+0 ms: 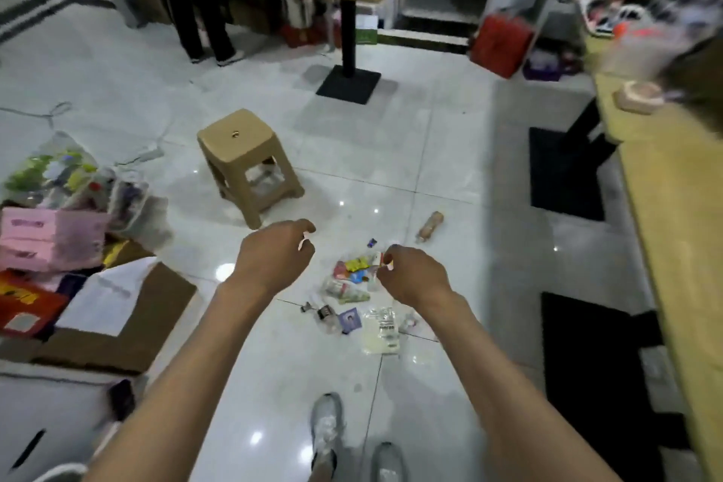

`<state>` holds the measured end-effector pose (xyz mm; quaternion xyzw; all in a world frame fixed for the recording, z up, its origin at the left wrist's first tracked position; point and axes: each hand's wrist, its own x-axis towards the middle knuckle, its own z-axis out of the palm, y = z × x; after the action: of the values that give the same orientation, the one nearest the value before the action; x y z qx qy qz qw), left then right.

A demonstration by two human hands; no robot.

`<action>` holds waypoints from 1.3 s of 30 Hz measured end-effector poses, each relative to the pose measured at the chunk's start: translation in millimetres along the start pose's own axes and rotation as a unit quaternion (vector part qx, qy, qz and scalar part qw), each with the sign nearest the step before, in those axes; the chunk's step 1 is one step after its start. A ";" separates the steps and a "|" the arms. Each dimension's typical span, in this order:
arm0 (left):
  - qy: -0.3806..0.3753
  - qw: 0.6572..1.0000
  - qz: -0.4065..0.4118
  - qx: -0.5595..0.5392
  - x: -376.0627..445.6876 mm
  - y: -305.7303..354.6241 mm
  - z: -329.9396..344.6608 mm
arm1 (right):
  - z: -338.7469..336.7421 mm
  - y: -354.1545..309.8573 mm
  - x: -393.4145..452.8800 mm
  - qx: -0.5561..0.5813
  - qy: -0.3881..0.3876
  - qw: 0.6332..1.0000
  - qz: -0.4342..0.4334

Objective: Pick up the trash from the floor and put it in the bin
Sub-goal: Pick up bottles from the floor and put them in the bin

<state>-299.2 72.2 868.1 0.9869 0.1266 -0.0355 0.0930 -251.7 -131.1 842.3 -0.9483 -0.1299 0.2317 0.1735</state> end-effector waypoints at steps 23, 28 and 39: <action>-0.063 0.980 0.187 0.020 212.2 179.2 32.9 | -96.3 192.4 121.5 0.061 -0.007 0.978 0.200; -0.088 0.976 0.197 0.032 289.7 181.3 42.0 | -121.2 185.3 194.9 0.068 -0.023 0.976 0.204; -0.187 0.964 0.188 0.026 403.7 166.7 299.7 | 50.1 269.0 395.2 0.095 -0.096 0.960 0.244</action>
<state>119.4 -45.8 565.6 0.9709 -0.0822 -0.2043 0.0940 108.1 -232.3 540.0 -0.9036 0.1122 0.3682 0.1879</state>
